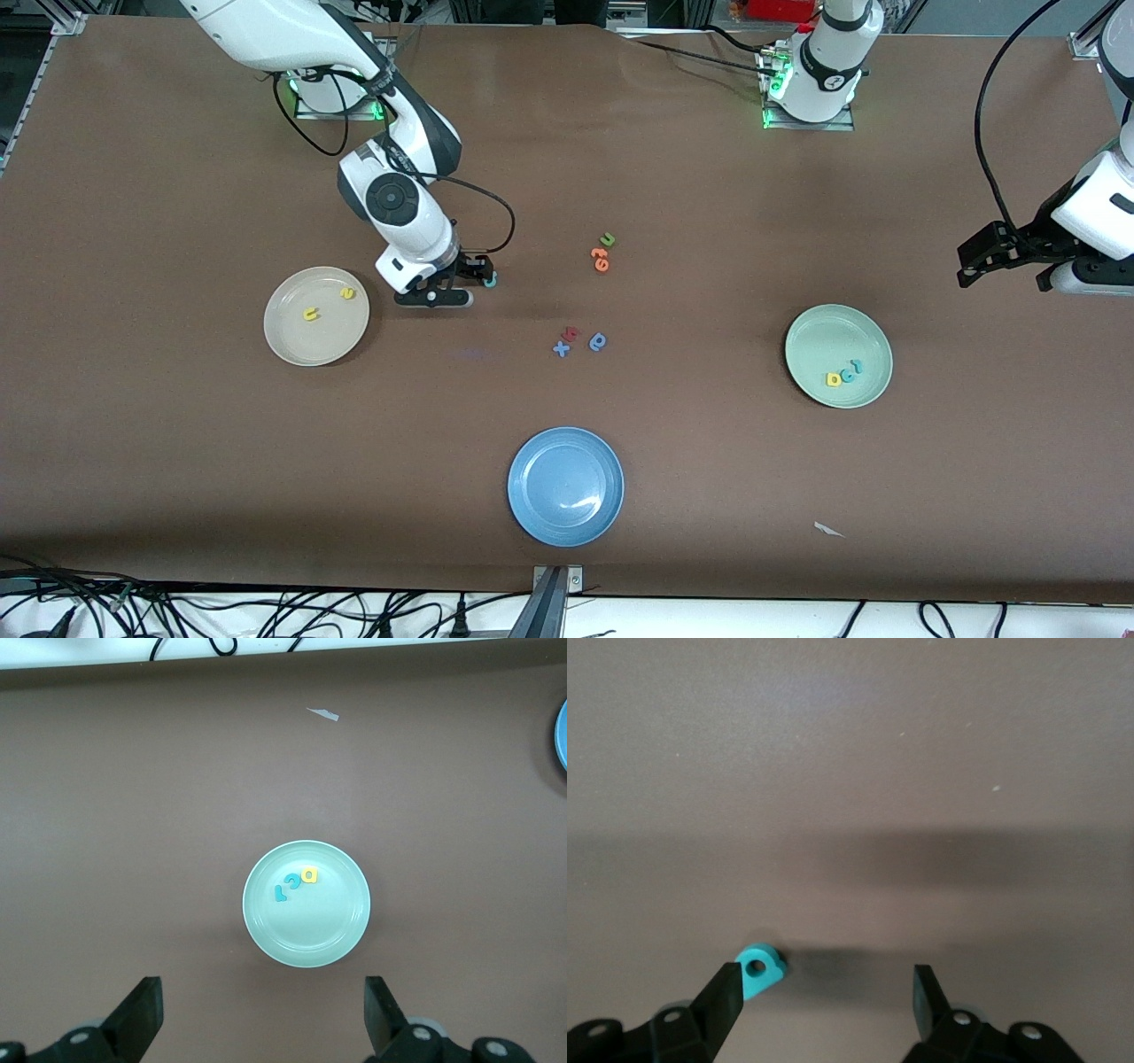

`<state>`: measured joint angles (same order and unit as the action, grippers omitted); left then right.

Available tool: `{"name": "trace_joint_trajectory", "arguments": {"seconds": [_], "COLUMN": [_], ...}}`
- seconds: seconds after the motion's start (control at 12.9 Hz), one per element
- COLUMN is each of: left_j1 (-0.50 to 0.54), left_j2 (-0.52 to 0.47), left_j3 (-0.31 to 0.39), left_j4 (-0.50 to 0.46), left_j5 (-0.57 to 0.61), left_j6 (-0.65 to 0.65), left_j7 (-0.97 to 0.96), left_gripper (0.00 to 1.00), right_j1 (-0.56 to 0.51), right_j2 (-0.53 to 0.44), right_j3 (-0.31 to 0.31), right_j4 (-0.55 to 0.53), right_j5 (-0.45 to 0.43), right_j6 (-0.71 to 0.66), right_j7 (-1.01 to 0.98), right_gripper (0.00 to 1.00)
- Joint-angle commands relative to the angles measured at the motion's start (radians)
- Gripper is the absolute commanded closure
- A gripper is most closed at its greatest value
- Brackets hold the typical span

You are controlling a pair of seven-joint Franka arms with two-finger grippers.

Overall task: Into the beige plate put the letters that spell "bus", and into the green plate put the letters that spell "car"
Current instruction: 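Reach the right gripper to the teal letter g and grasp it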

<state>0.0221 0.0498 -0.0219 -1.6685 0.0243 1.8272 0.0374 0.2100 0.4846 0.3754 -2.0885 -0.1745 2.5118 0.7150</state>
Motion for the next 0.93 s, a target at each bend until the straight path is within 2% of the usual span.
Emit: {"name": "trace_joint_trajectory", "arguments": {"seconds": [0.0,0.23,0.7,0.85], "left_j1": [-0.001,-0.002,-0.002,-0.002], "left_j2": [0.013,0.013,0.016,0.019], "left_j3": [-0.003,-0.003,-0.003,-0.003], "left_j4": [0.029,0.029,0.029,0.029], "left_j5": [0.022,0.022,0.022,0.022], "left_j6": [-0.02,-0.02,-0.026,-0.026], "left_j7": [0.012,0.012,0.012,0.012], "left_gripper": [0.0,0.0,0.0,0.0], "right_j1": [0.048,0.084,0.088,0.088], "right_j2": [0.071,0.091,0.104,0.109], "right_j3": [-0.01,-0.01,-0.01,-0.01], "right_j4": [0.07,0.076,0.073,0.074], "right_j5": [-0.081,-0.141,-0.166,-0.166], "right_j6": [0.009,0.009,0.009,0.01], "right_j7": [0.133,0.237,0.247,0.247], "right_gripper": [0.14,0.14,0.15,0.22]}}
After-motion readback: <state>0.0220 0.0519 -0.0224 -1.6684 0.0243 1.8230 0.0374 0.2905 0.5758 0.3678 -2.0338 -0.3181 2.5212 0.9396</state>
